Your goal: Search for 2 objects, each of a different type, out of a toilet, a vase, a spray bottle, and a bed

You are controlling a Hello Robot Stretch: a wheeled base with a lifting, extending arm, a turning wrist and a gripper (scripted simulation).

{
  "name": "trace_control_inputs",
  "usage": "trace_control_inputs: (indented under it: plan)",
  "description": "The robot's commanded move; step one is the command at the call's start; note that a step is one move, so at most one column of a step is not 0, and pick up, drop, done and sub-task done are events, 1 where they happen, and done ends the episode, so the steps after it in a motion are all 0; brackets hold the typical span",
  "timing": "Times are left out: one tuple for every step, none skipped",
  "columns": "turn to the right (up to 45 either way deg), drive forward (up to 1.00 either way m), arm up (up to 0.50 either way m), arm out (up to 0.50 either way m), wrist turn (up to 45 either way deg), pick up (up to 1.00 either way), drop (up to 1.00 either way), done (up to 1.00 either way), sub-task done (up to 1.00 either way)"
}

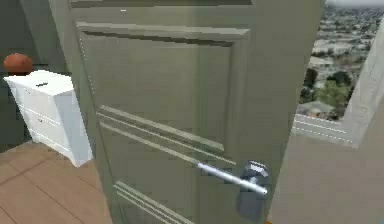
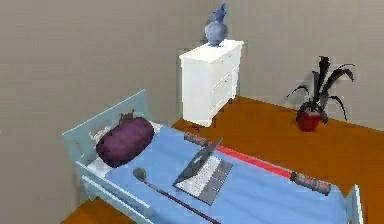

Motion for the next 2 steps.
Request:
trace_control_inputs:
  plan:
    - [-45.0,0.0,0.0,0.0,0.0,0.0,0.0,0.0,0.0]
    - [-45.0,0.0,0.0,0.0,0.0,0.0,0.0,0.0,0.0]
